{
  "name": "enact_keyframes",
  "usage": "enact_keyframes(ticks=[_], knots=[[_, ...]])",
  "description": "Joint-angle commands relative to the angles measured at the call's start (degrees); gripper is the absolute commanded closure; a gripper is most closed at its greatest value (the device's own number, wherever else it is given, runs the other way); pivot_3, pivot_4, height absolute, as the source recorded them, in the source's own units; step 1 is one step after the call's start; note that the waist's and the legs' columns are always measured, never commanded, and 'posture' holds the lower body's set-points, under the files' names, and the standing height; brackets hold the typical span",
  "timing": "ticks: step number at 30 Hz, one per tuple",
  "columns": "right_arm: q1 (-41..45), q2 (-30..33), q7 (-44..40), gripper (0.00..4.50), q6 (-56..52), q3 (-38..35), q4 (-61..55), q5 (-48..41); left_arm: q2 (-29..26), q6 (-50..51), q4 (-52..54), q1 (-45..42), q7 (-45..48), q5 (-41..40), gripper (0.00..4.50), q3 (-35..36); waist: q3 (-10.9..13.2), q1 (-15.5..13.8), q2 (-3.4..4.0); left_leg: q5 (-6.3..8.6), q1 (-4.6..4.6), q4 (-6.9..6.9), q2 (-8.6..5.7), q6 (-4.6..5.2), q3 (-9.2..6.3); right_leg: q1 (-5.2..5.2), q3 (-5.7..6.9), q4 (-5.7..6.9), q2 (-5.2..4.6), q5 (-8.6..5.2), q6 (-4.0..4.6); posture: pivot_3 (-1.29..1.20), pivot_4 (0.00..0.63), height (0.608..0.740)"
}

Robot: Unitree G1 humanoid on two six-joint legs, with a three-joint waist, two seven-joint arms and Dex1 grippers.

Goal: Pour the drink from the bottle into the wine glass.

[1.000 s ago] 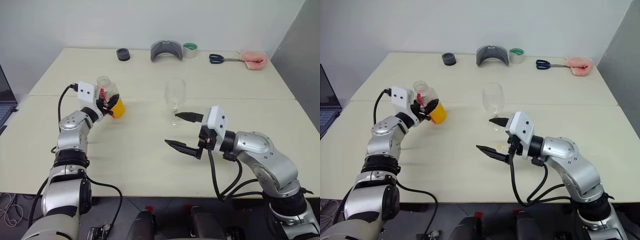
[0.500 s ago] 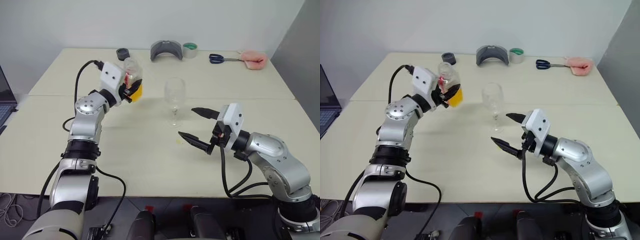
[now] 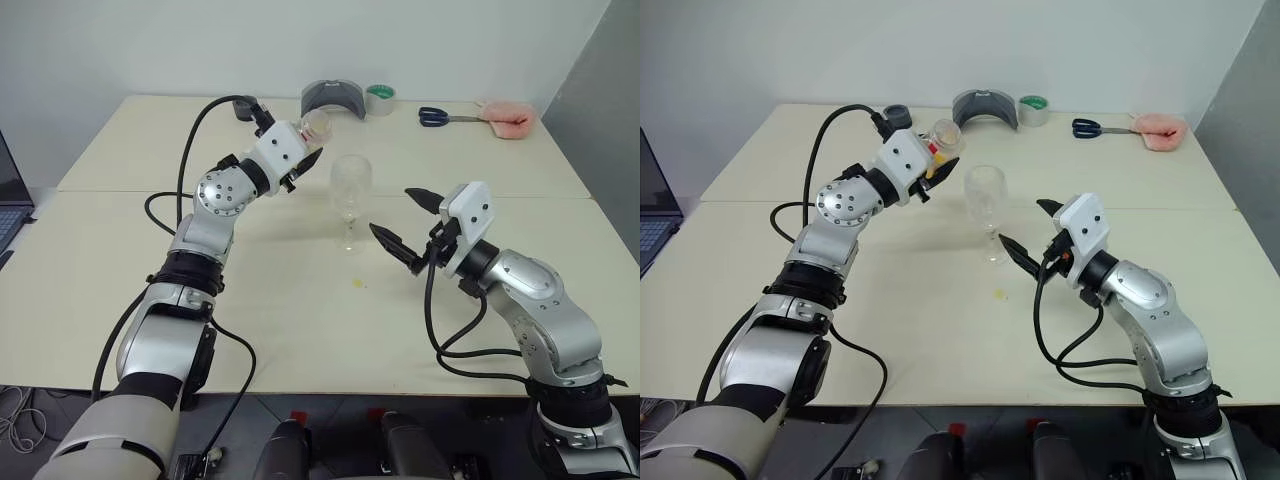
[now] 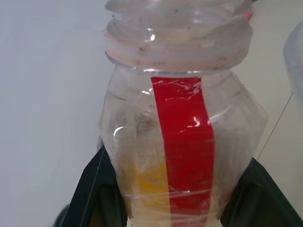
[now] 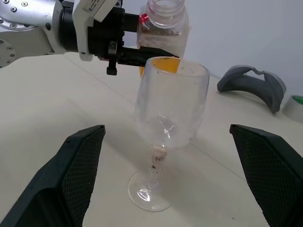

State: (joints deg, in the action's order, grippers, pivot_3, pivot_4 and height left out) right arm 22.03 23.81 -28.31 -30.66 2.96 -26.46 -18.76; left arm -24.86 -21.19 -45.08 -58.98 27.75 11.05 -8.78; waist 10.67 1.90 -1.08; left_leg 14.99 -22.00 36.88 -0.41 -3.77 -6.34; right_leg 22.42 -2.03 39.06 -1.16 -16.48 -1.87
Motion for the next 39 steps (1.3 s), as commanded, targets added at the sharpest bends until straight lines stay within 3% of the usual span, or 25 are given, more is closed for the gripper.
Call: enact_keyframes(ticks=[1,13,39], knots=[[1.56,-0.12,0.26,0.00,1.33,-0.91,-1.41,0.06,-1.08,-6.52,-1.28,-4.03,-3.81,3.84,2.63,-1.23,0.00,0.00,0.00,0.00,0.00,0.00,0.00,0.00,0.00,0.01,0.00,0.00,0.00,0.00,0.00,0.00,0.150,0.740],[1.69,-0.38,-0.26,0.00,0.97,-0.03,-1.91,-0.16,-3.91,-16.89,-8.30,-8.75,-15.00,16.22,2.64,-6.92,0.00,0.00,0.00,0.00,0.00,0.00,-0.01,0.01,0.01,0.02,0.00,0.02,0.00,0.00,0.00,0.00,0.150,0.740],[0.55,-3.35,2.84,0.00,0.68,0.89,-1.28,2.66,-5.45,-21.59,-16.30,-14.44,-31.51,29.25,2.64,-14.47,0.00,0.02,0.00,-0.01,-0.36,0.07,-0.02,0.00,0.04,0.40,-0.01,0.16,0.00,0.01,-0.01,0.00,0.150,0.740]])
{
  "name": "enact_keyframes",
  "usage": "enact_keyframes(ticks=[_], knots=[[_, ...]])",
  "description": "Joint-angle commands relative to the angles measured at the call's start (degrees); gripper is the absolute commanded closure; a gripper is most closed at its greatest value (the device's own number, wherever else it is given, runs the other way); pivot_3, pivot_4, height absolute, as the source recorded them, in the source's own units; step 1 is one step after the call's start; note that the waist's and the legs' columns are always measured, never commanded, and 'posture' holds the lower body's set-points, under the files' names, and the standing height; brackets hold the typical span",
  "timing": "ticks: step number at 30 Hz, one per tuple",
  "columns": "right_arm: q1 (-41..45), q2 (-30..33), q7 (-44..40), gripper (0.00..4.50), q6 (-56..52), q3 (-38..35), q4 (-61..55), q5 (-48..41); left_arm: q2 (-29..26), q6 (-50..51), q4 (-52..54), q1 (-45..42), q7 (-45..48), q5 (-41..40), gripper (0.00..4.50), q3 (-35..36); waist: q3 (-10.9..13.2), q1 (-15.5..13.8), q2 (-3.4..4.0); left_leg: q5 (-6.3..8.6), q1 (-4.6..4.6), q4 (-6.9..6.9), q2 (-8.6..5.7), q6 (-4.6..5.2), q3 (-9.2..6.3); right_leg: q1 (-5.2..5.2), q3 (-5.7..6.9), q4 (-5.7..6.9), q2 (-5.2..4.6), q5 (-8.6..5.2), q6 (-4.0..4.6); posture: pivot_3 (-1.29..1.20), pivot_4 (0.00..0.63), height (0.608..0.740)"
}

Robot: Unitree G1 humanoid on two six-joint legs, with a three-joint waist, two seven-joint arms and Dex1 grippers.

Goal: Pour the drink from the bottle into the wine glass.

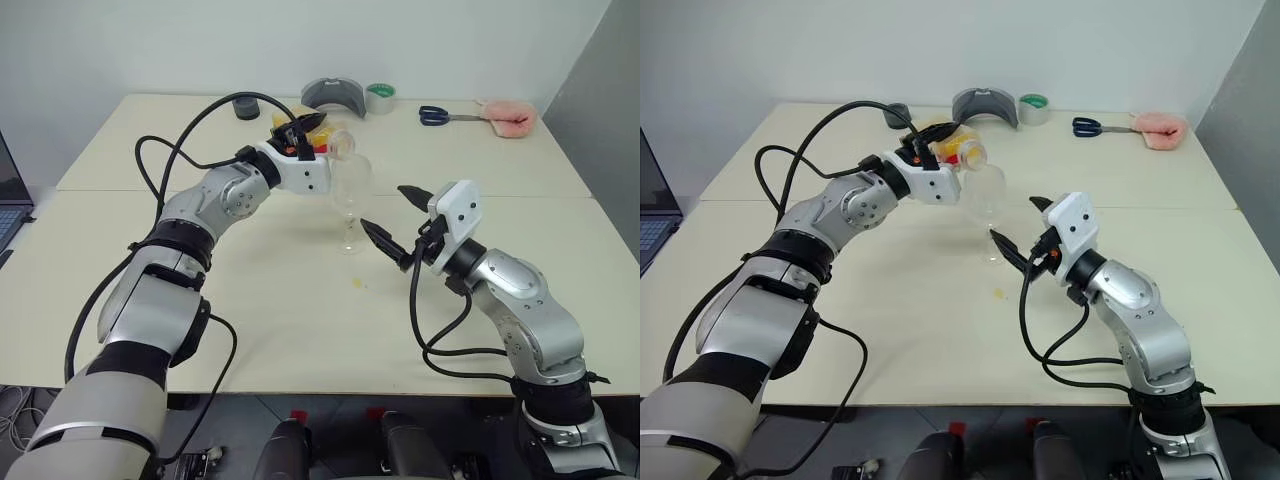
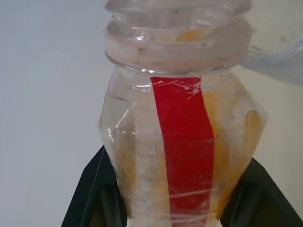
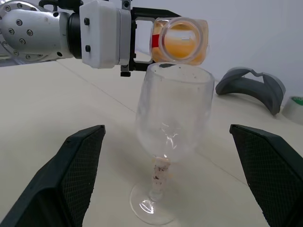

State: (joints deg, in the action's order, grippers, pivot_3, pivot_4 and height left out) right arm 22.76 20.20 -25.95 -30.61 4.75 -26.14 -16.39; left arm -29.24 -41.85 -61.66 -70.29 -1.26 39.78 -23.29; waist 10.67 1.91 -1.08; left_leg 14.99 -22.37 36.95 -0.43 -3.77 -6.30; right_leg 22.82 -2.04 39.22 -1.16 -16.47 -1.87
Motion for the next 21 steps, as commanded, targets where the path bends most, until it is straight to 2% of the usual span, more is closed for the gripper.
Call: enact_keyframes(ticks=[1,3,21], knots=[[-0.26,0.33,0.46,0.00,0.68,-0.79,-1.70,0.34,-1.09,-0.99,0.09,-3.35,-2.87,0.78,2.64,-0.19,0.00,0.01,-0.01,-0.01,-0.13,0.04,-0.01,-0.01,0.01,0.16,-0.01,0.07,0.00,0.00,0.00,0.00,0.150,0.740],[-0.41,0.45,0.37,0.00,0.85,-0.52,-1.91,0.48,-1.16,-1.24,-0.24,-3.77,-3.78,1.50,2.64,-0.64,0.00,0.04,-0.01,-0.04,-0.39,0.13,-0.04,-0.04,0.07,0.51,-0.08,0.34,-0.02,0.01,0.01,0.00,0.150,0.740],[-1.28,0.26,-0.85,0.00,1.91,-0.35,-2.73,0.10,-2.13,-1.25,-3.59,-7.04,-8.81,4.79,2.64,-3.92,0.00,0.09,-0.01,-0.03,-0.39,0.13,-0.04,-0.02,0.10,0.55,-0.10,0.41,-0.01,0.00,0.01,0.00,0.150,0.740]])
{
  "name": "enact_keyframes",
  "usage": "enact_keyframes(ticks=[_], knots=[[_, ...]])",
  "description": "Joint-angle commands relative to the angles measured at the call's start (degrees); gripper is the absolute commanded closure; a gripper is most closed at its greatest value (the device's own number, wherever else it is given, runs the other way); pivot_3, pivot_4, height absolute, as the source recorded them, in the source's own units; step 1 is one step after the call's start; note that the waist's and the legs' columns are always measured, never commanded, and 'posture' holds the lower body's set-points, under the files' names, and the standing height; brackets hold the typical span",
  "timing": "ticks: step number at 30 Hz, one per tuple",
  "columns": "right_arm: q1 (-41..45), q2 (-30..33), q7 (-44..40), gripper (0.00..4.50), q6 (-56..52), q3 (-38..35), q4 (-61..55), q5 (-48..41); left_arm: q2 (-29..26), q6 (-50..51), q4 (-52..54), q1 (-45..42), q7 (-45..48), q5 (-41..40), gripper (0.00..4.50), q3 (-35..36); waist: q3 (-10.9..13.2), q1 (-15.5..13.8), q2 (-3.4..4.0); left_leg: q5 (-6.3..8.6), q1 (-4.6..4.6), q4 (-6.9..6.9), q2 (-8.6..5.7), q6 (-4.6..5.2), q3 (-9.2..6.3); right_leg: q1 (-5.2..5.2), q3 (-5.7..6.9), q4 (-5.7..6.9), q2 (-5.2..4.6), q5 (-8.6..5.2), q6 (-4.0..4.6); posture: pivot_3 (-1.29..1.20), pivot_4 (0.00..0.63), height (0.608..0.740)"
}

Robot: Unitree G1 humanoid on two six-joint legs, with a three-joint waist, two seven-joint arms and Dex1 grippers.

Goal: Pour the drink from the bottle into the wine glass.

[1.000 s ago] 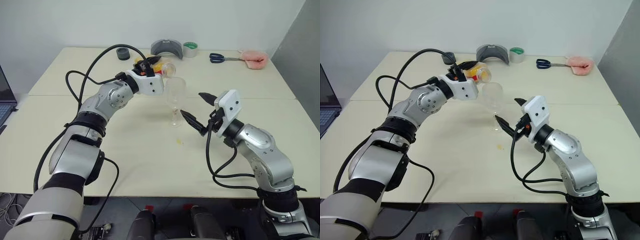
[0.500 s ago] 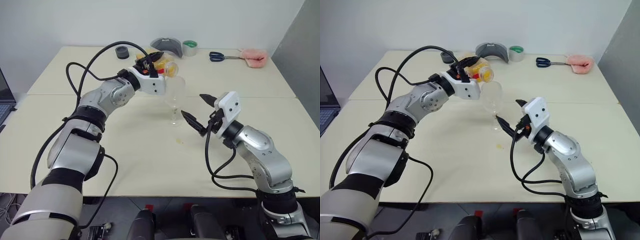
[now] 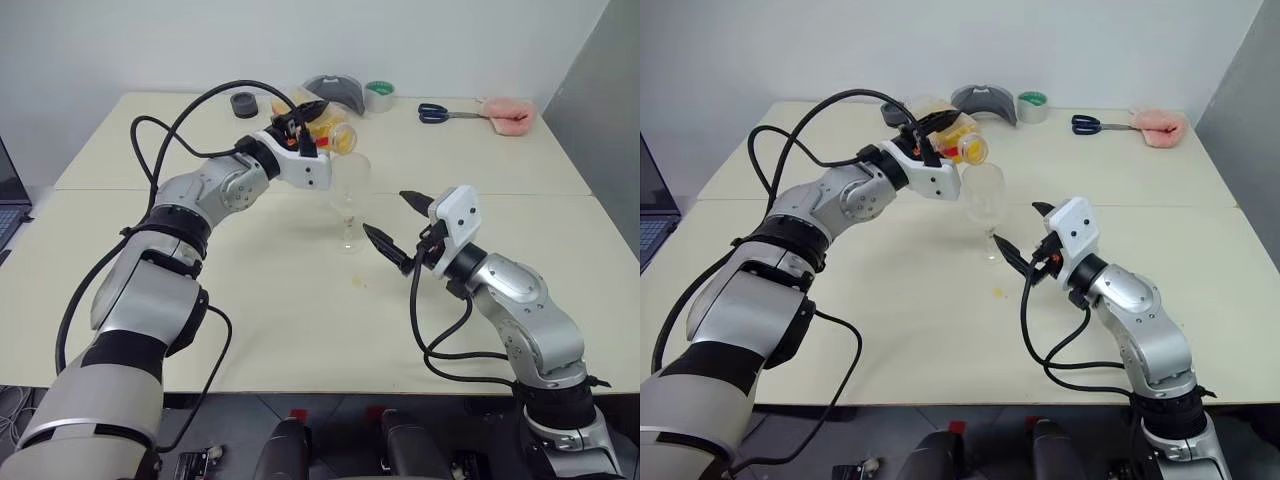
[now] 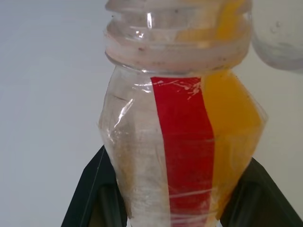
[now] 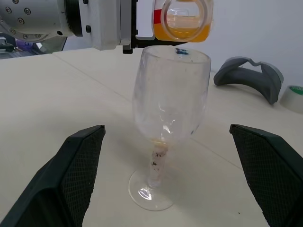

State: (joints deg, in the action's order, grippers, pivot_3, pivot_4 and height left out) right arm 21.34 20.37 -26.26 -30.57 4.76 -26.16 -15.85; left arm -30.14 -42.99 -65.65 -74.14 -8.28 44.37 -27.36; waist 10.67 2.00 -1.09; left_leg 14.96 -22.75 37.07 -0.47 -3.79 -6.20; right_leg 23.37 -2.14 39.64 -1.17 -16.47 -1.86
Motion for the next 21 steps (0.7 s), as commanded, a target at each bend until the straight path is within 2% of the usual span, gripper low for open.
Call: enact_keyframes(ticks=[1,21], knots=[[0.06,0.12,-0.62,0.00,1.94,-0.33,-2.78,-0.43,-1.24,-0.06,0.23,-3.29,-1.93,0.28,2.64,0.08,0.00,0.00,0.00,0.00,0.00,0.00,0.00,0.00,0.00,0.00,0.00,0.00,0.00,0.00,0.00,0.00,0.150,0.740],[-2.82,-1.07,-0.73,0.00,2.69,0.24,-5.13,-0.64,-1.43,0.65,-1.90,-5.24,-4.38,2.10,2.64,-1.82,0.00,0.02,0.00,-0.01,0.00,0.03,-0.01,-0.01,0.02,0.02,-0.02,0.09,0.00,0.00,0.00,0.00,0.150,0.740]])
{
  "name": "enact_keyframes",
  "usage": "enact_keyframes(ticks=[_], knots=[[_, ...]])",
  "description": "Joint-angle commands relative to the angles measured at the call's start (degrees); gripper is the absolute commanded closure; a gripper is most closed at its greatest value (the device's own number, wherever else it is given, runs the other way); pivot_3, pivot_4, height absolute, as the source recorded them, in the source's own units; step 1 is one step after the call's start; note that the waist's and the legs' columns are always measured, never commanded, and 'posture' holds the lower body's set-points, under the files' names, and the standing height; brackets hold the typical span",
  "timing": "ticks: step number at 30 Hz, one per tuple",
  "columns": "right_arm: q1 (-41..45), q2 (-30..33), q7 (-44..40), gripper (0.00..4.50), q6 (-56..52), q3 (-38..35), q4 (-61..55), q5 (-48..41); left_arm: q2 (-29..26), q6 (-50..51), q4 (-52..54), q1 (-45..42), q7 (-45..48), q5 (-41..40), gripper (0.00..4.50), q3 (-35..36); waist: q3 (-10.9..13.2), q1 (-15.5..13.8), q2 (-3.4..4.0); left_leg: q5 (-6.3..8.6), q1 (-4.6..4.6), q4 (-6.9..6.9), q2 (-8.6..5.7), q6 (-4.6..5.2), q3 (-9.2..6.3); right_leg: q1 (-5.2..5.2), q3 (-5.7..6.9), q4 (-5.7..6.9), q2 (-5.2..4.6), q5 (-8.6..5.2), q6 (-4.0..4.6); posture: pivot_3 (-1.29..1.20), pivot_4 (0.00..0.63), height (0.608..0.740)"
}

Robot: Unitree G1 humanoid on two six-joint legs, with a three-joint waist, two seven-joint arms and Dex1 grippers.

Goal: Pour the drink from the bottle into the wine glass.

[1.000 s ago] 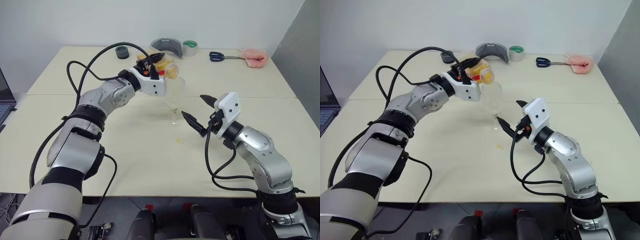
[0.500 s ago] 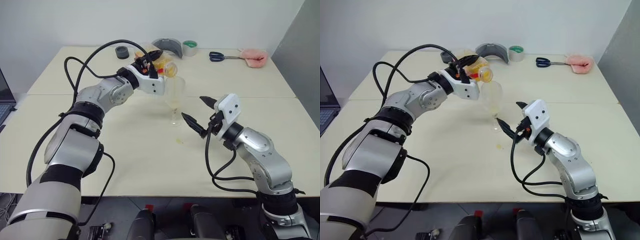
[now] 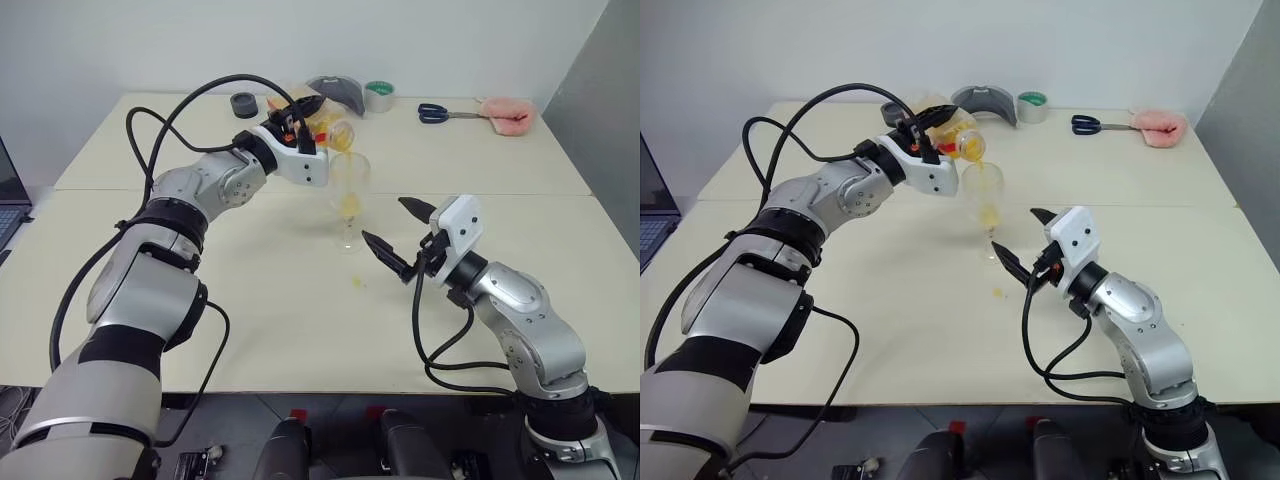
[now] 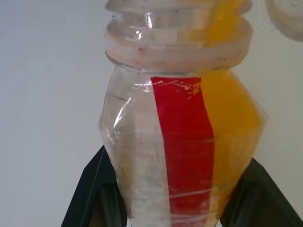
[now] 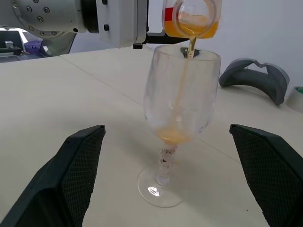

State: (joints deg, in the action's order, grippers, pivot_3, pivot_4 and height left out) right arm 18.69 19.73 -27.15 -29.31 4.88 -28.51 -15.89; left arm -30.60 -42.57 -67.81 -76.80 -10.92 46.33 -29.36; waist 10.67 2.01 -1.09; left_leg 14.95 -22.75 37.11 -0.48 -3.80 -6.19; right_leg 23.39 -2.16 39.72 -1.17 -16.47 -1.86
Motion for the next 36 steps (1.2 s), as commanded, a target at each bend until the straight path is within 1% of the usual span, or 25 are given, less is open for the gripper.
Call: enact_keyframes(ticks=[1,36], knots=[[-0.22,-0.53,0.16,0.00,1.41,0.16,-2.91,-0.62,-0.97,0.29,0.16,-2.72,-1.88,0.25,2.64,0.03,0.00,0.01,0.00,0.00,0.01,0.00,0.00,0.00,0.01,0.00,-0.01,0.00,0.00,0.00,0.00,0.00,0.150,0.740],[-2.22,-1.81,1.22,0.00,0.42,2.26,-5.14,-0.81,-1.67,2.06,-1.92,-5.98,-4.46,2.28,2.64,-1.68,0.00,0.05,0.00,-0.03,-0.01,0.08,-0.01,-0.06,0.05,0.08,-0.05,0.18,0.00,0.00,0.00,0.00,0.150,0.740]])
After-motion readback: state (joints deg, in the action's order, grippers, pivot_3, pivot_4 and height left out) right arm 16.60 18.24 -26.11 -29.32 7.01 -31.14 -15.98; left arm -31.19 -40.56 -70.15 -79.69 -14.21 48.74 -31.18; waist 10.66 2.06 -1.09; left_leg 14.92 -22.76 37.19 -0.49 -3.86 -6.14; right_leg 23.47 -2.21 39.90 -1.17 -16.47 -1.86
